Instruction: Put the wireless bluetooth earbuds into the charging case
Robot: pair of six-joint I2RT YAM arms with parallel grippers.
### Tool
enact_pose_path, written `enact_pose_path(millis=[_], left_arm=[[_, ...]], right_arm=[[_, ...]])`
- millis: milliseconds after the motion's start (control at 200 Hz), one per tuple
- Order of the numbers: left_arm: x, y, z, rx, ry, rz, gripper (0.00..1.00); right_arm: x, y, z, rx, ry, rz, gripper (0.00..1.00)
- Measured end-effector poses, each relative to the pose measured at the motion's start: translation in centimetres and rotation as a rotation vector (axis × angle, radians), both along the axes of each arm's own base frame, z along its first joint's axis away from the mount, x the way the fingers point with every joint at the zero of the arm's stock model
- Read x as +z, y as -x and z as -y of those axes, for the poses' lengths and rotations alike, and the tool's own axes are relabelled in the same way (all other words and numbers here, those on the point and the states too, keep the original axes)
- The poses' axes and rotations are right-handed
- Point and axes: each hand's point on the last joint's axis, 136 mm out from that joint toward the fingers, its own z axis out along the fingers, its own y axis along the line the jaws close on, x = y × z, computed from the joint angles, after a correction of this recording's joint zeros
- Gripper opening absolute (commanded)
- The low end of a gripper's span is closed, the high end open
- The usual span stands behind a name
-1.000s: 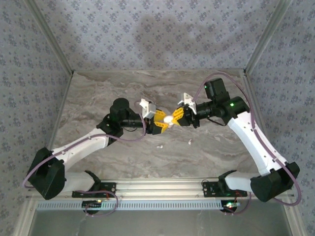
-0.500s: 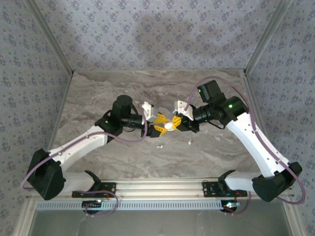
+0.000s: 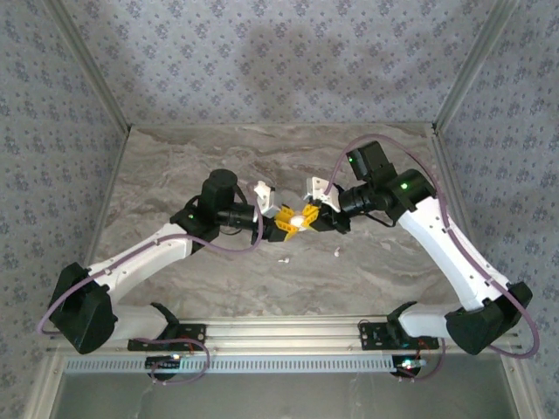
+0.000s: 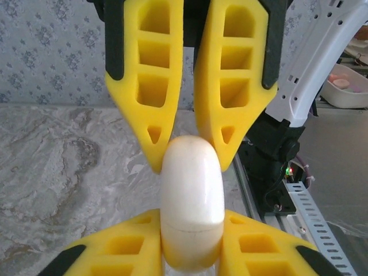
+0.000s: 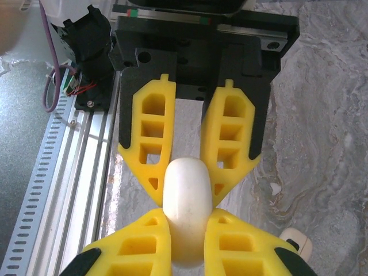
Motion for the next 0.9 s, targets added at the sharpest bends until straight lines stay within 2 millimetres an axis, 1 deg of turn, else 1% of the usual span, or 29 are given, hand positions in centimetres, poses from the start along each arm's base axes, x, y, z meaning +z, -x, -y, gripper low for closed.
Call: enact_pose_path(millis=[120, 180, 365, 525, 640, 760, 899], left_arm=[[0.0, 0.0, 0.0, 0.001, 0.001, 0.004, 0.2], [0.0, 0.0, 0.0, 0.0, 0.001, 0.002, 0.19], [-0.2, -0.4, 0.0, 0.027, -0.01, 0.004, 0.19], [-0.3, -1.0, 0.0, 0.059, -0.017, 0.012, 0.19], [-0.2, -0.8, 0.1, 0.048, -0.013, 0.015, 0.18], [-0.2, -0.8, 0.1, 0.047, -0.012, 0.016, 0.18], [-0.3, -0.6, 0.1, 0.044, -0.01, 0.018, 0.18]], right_arm=[[0.0, -0.1, 0.0, -0.013, -0.001, -0.011, 0.35], [-0.1, -0.3, -0.1, -0.023, -0.006, -0.015, 0.38], [-1.1, -1.4, 0.2, -0.081, -0.022, -0.057, 0.41], [-0.4, -2.5, 0.8, -0.139, -0.092, -0.093, 0.41], [0.4, -4.2, 1.9, -0.22, -0.155, -0.074, 0.42], [0.5, -4.8, 2.2, -0.248, -0.185, -0.072, 0.42], [0.1, -5.1, 2.2, -0.257, -0.193, -0.081, 0.44]])
